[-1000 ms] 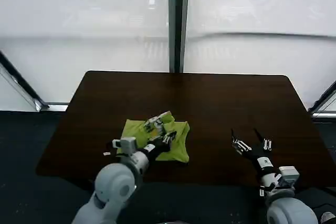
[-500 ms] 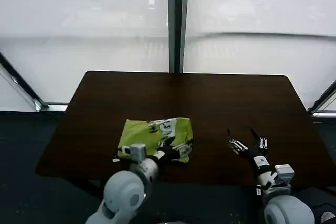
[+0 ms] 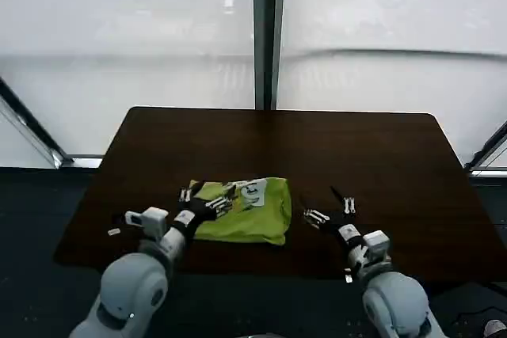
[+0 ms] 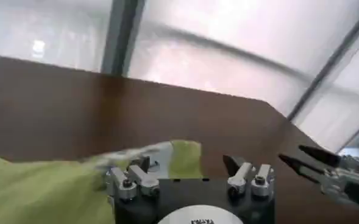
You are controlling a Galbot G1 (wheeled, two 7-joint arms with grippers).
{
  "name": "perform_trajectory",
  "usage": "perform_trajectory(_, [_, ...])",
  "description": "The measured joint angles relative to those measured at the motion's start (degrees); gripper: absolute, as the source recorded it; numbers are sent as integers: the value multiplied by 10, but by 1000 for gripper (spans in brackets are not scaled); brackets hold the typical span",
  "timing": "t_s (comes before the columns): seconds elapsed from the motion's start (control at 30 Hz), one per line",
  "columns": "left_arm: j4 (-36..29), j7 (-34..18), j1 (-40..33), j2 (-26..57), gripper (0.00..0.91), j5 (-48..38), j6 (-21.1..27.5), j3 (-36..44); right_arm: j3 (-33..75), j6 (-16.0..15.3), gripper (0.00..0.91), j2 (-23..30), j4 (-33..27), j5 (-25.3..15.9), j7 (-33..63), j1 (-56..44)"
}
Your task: Fold and organize the clothes.
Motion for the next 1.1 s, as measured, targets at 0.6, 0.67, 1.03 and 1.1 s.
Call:
perform_trajectory(0.6, [2, -4, 39, 5, 878, 24, -10, -40, -51, 19, 0, 47, -90, -1, -5, 64])
perform_trajectory(0.67, [2, -4, 42, 5, 878, 25, -10, -44, -50, 20, 0, 48, -90, -1, -6, 59])
perform_trajectory(1.03, [11, -3, 48, 6, 878, 22, -20, -58, -27, 56, 878, 44, -65, 48, -21, 28])
perform_trajectory(1.1, [15, -1, 47, 5, 878, 21, -33, -59, -19, 68, 878, 40, -56, 59, -21, 21])
